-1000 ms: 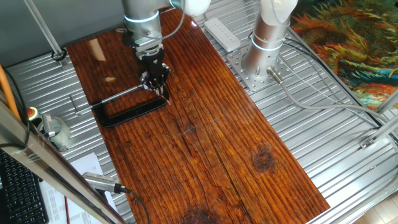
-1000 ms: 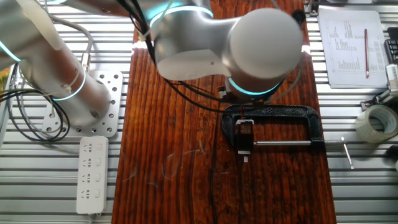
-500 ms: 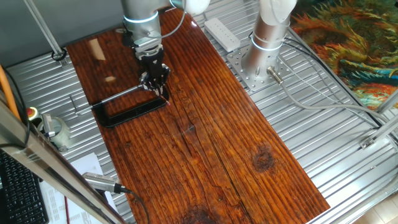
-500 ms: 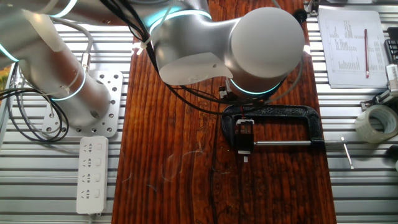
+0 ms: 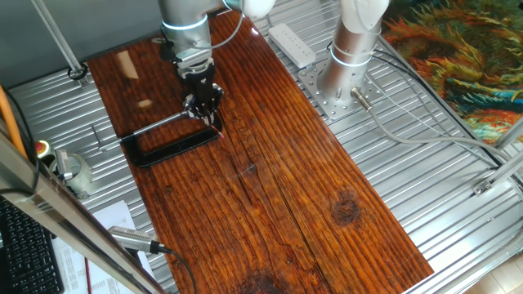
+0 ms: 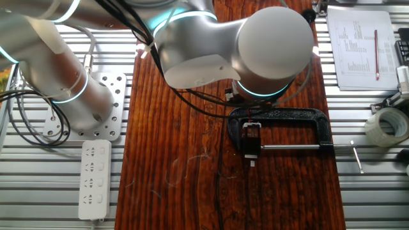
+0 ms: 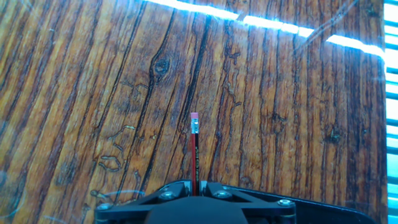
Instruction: Insert the pencil into the pencil sharpener
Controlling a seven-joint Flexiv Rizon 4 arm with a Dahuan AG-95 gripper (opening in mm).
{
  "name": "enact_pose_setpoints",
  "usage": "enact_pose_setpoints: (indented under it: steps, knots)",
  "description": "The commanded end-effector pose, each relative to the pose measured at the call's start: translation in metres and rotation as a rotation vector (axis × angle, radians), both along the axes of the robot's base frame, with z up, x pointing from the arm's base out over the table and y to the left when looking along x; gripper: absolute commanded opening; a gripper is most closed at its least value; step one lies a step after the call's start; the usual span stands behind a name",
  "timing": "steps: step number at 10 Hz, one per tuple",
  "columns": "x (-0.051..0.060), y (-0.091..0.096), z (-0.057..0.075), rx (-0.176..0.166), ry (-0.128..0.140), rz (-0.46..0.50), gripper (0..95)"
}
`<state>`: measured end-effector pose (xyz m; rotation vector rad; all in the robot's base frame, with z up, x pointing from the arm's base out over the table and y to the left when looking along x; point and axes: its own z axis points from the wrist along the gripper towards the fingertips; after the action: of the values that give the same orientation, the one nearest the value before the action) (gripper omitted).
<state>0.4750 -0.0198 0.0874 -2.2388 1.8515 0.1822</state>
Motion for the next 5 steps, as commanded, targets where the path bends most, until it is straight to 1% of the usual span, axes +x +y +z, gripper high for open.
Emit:
enact_pose_setpoints:
  steps: [1,5]
  knots:
    - [0.0001,-0.0004,0.0014,0.003,-0.004,0.004,0.0]
    - [-0.0033,-0.0066,0.0058,0.016,-0.008,0.015,0.0]
